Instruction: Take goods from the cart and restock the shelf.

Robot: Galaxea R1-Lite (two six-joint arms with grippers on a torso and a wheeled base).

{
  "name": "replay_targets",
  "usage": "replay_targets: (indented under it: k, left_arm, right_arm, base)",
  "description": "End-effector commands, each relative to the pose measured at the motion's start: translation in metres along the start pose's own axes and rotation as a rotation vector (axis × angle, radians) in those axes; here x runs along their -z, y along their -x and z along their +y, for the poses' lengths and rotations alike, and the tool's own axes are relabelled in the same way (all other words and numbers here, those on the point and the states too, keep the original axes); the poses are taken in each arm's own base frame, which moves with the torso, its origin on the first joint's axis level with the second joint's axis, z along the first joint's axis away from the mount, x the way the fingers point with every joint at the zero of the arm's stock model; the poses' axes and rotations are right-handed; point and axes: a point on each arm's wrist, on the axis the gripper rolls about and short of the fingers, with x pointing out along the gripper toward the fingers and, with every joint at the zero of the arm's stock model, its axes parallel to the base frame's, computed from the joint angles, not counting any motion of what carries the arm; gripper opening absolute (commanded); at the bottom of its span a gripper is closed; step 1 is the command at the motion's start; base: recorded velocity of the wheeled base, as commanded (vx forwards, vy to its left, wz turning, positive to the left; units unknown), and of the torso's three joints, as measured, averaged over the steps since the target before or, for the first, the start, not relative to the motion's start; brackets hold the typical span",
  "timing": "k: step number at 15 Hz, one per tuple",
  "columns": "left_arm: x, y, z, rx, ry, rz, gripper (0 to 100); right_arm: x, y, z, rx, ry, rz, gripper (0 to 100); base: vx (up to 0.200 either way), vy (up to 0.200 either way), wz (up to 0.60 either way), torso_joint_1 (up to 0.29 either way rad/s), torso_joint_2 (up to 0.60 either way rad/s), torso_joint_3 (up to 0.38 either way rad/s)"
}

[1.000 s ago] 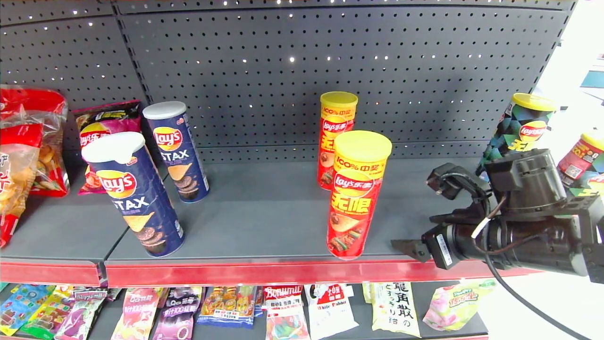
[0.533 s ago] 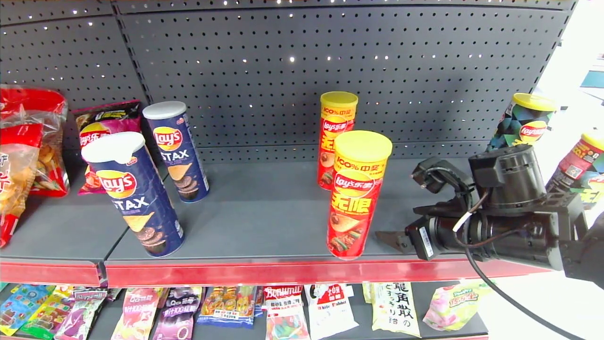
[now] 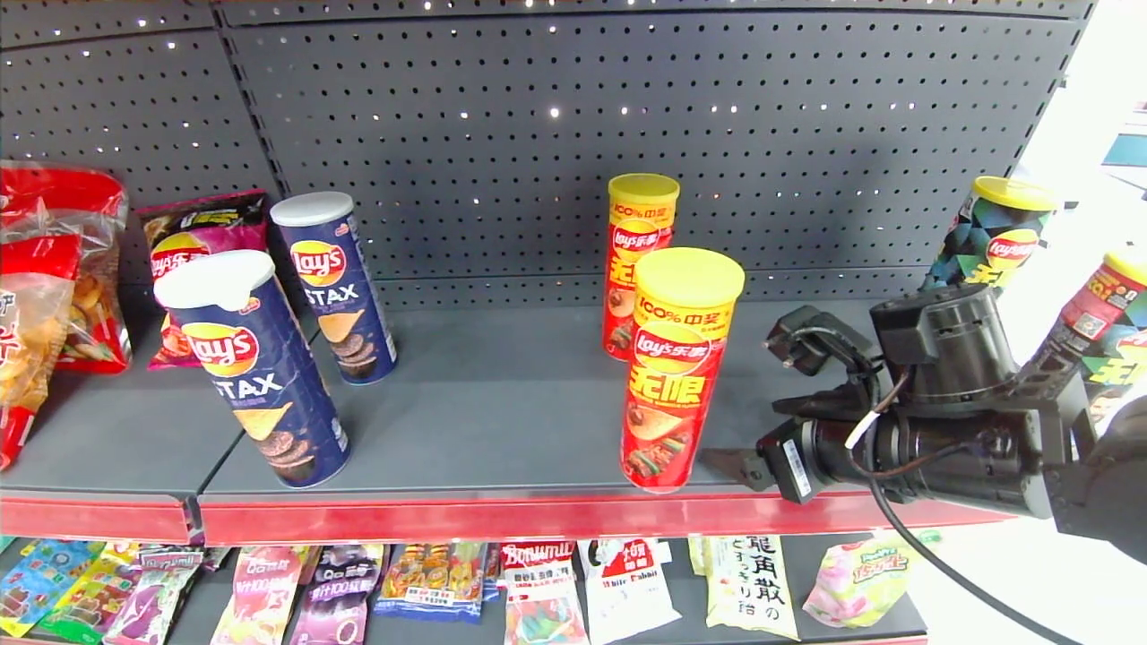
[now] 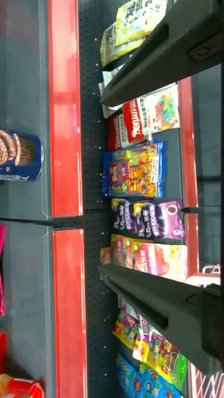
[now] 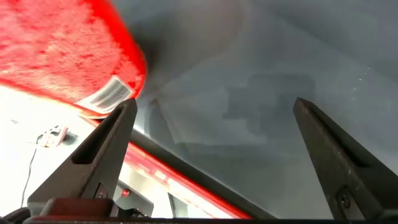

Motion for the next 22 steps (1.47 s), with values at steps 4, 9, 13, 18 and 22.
replay_targets:
  k: [4, 9, 13, 18, 22]
  left_arm:
    - [0.0, 0.0, 0.0, 0.0, 0.001, 0.002, 100]
    - [0.0, 0.0, 0.0, 0.0, 0.001, 0.002, 100]
    - [0.0, 0.0, 0.0, 0.0, -0.003, 0.002, 100]
    - [0.0, 0.0, 0.0, 0.0, -0.003, 0.002, 100]
    - [0.0, 0.0, 0.0, 0.0, -0.003, 0.002, 100]
  right_arm:
    - [0.001, 0.001, 0.008, -0.025, 0.019, 0.003, 100]
    - [0.0, -0.006, 0.008, -0.019, 0.016, 0.01, 100]
    - [-0.004, -0.008, 0.008, -0.019, 0.015, 0.001, 100]
    - [-0.009, -0.014, 0.007, -0.018, 0.011, -0.004, 100]
    - [-0.009, -0.018, 0.007, -0.018, 0.012, 0.001, 100]
  base:
    - [0.0, 0.0, 0.0, 0.0, 0.0, 0.0]
    - [0.0, 0.0, 0.0, 0.0, 0.0, 0.0]
    - [0.0, 0.0, 0.0, 0.0, 0.0, 0.0]
    - [0.0, 0.0, 0.0, 0.0, 0.0, 0.0]
    - [0.0, 0.0, 0.0, 0.0, 0.0, 0.0]
